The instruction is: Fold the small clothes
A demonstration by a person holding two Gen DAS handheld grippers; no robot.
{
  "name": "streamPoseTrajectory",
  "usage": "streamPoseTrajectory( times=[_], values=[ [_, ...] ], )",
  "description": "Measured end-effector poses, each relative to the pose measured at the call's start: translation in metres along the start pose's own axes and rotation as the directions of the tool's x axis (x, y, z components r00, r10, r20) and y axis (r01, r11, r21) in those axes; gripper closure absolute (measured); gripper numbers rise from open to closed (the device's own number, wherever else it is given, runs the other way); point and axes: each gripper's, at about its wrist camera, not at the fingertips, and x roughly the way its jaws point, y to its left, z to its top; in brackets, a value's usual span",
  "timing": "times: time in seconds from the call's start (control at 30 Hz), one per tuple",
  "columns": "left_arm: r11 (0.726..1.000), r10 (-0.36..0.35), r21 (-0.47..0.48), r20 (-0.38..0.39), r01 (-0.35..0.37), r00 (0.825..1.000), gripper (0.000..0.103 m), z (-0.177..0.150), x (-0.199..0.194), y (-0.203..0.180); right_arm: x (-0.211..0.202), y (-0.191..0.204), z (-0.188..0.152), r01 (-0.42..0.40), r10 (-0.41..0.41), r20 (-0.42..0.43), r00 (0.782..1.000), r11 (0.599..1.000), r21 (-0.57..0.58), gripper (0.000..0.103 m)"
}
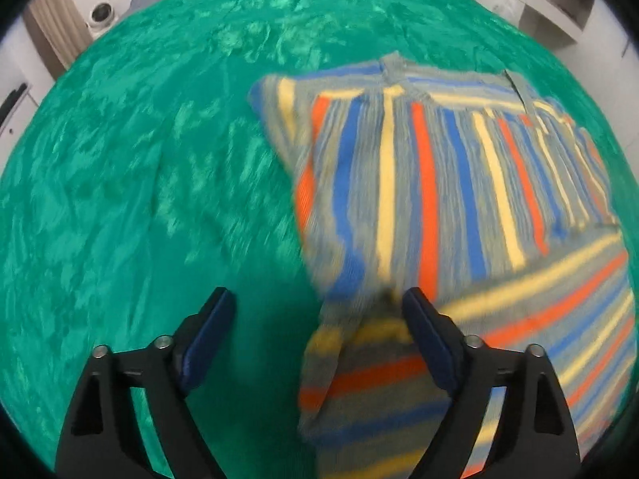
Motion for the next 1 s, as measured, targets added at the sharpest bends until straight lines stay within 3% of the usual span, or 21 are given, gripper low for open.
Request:
streamPoseTrajectory(
  times=[0.1, 0.23, 0.33, 0.47, 0.57, 0.7, 0.83, 1.0],
  values=[
    [0.999, -0.041, 0.022, 0.021, 0.041, 0.999, 0.016, 0.007, -0.019, 0.015, 0.001, 0.000, 0.000, -0.002, 0.002, -0.003, 1.000, 1.000, 0.001, 0.041],
    [0.981, -0.126, -0.129, 0.142, 0.145, 0.982, 0.016, 0.048, -0.041, 0.053, 0.003, 0.002, 0.001, 0.006, -0.006, -0.008, 1.000, 1.000, -0.015, 0.039],
    [0.964, -0.177, -0.179, 0.118, 0.196, 0.977, 0.019, 0.083, -0.018, 0.057, 0.005, 0.004, 0.001, 0.018, -0.018, -0.013, 1.000, 1.000, -0.023, 0.038],
    [0.971, -0.138, -0.192, 0.045, 0.144, 0.989, 0.031, 0.102, 0.021, 0.046, 0.007, 0.006, 0.001, 0.031, -0.032, -0.016, 0.999, 0.999, -0.029, 0.038],
    [0.983, 0.051, -0.176, 0.006, -0.049, 0.999, 0.028, 0.100, 0.040, 0.044, 0.007, 0.006, 0.000, 0.028, -0.028, -0.012, 1.000, 0.999, -0.022, 0.038],
    [0.972, 0.003, -0.235, 0.049, 0.009, 0.999, 0.025, 0.087, 0.029, 0.053, 0.010, 0.007, 0.000, 0.024, -0.024, -0.017, 1.000, 0.999, -0.033, 0.034],
    [0.983, -0.046, -0.171, 0.111, 0.064, 0.993, 0.017, 0.064, 0.001, 0.046, 0.011, 0.007, 0.001, 0.020, -0.021, -0.018, 1.000, 0.999, -0.043, 0.033],
    [0.998, 0.003, -0.070, 0.081, 0.003, 0.997, 0.015, 0.036, 0.009, 0.035, 0.012, 0.008, 0.001, 0.021, -0.021, -0.018, 1.000, 0.999, -0.043, 0.032]
  ],
)
